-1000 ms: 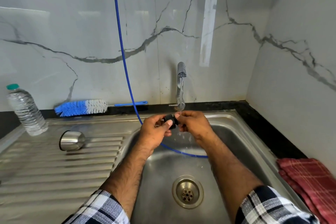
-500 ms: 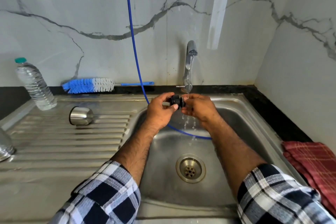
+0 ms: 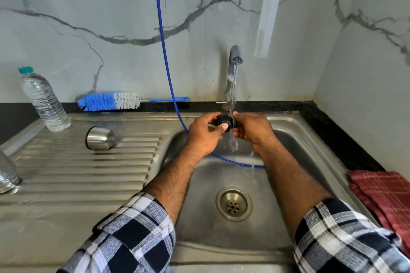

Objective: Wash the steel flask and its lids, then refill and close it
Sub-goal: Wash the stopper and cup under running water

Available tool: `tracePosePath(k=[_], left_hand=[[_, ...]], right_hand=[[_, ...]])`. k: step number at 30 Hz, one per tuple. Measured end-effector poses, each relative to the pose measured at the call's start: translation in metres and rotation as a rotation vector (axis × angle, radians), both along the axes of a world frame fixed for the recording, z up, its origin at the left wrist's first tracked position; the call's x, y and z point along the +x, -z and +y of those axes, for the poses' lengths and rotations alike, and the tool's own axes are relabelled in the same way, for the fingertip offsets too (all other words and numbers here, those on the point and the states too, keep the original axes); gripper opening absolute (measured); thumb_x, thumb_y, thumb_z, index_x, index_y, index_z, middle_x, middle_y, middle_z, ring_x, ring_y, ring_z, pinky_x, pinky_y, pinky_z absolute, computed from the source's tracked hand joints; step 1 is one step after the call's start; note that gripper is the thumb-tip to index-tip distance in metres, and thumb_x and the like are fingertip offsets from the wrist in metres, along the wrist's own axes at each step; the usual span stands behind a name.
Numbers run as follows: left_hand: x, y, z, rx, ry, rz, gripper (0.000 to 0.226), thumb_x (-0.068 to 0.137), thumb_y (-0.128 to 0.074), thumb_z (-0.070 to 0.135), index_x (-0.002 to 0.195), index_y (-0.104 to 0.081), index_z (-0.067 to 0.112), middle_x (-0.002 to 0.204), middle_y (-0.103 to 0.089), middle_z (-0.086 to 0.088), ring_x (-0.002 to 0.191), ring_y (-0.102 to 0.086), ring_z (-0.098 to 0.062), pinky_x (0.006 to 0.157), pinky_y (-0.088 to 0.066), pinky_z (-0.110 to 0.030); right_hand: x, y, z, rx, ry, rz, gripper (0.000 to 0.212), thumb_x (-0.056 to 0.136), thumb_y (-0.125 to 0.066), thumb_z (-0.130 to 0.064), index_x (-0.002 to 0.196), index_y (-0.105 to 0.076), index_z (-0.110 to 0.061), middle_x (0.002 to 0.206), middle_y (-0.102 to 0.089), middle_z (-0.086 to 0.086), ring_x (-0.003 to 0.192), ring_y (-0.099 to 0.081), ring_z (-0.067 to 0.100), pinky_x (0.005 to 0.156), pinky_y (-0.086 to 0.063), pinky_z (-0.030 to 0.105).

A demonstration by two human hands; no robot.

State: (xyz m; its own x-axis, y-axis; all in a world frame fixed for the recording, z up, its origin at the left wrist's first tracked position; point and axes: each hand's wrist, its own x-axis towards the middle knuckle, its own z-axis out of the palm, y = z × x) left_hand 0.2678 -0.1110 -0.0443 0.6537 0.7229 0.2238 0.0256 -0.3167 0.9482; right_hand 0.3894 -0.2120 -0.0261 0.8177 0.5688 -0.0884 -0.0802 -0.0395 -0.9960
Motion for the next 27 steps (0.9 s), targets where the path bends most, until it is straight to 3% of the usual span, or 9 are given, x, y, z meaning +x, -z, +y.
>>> tracePosePath(k=[4, 10, 15, 18, 21, 27], left_hand=[[0.002, 0.001, 0.001, -0.034, -0.006, -0.004, 0.031, 0.095, -0.078, 0.016, 0.126, -0.073, 0.017, 0.107, -0.074, 0.001, 0.096, -0.077, -0.019, 0.081, -0.067, -0.039], [0.002, 0.004, 0.002, -0.056, 0.013, 0.000, 0.033, 0.096, -0.076, 0.012, 0.129, -0.073, 0.014, 0.115, -0.074, -0.003, 0.100, -0.077, -0.020, 0.083, -0.067, -0.043], [0.005, 0.001, 0.002, -0.090, -0.035, 0.006, 0.021, 0.098, -0.075, 0.015, 0.119, -0.074, 0.011, 0.100, -0.076, -0.003, 0.084, -0.079, -0.018, 0.078, -0.068, -0.040], [0.005, 0.000, 0.005, -0.159, -0.084, -0.017, 0.015, 0.100, -0.072, 0.014, 0.111, -0.073, 0.004, 0.086, -0.075, -0.005, 0.066, -0.075, -0.015, 0.070, -0.067, -0.036], [0.002, -0.001, 0.009, -0.254, -0.085, -0.056, 0.012, 0.103, -0.068, 0.012, 0.109, -0.072, 0.002, 0.085, -0.073, -0.005, 0.065, -0.072, -0.014, 0.064, -0.065, -0.027], [-0.006, -0.002, 0.011, -0.197, 0.020, -0.101, 0.017, 0.100, -0.069, 0.005, 0.116, -0.073, 0.011, 0.097, -0.073, -0.009, 0.076, -0.075, -0.015, 0.072, -0.066, -0.029]], right_hand=[[-0.001, -0.007, -0.008, 0.060, -0.041, 0.060, 0.013, 0.096, -0.072, -0.013, 0.102, -0.078, -0.003, 0.093, -0.079, 0.018, 0.073, -0.070, 0.021, 0.079, -0.064, 0.037], [-0.002, -0.006, -0.009, 0.019, -0.030, -0.001, 0.015, 0.100, -0.072, -0.019, 0.107, -0.076, -0.006, 0.097, -0.077, 0.018, 0.070, -0.070, 0.017, 0.068, -0.062, 0.031], [0.001, -0.001, -0.004, -0.007, -0.044, -0.154, 0.018, 0.100, -0.074, -0.028, 0.103, -0.077, -0.011, 0.091, -0.077, 0.015, 0.063, -0.068, 0.014, 0.065, -0.061, 0.029], [-0.001, 0.001, 0.000, 0.037, -0.140, -0.197, 0.017, 0.100, -0.073, -0.015, 0.116, -0.078, -0.014, 0.100, -0.078, 0.013, 0.071, -0.070, 0.018, 0.070, -0.063, 0.030], [-0.001, 0.004, 0.003, 0.048, -0.185, -0.210, 0.026, 0.097, -0.073, -0.003, 0.118, -0.078, -0.018, 0.108, -0.078, 0.011, 0.081, -0.075, 0.021, 0.077, -0.064, 0.033], [-0.004, 0.003, 0.004, 0.101, -0.084, -0.132, 0.011, 0.099, -0.074, -0.016, 0.105, -0.076, -0.008, 0.093, -0.077, 0.016, 0.061, -0.068, 0.019, 0.064, -0.062, 0.036]])
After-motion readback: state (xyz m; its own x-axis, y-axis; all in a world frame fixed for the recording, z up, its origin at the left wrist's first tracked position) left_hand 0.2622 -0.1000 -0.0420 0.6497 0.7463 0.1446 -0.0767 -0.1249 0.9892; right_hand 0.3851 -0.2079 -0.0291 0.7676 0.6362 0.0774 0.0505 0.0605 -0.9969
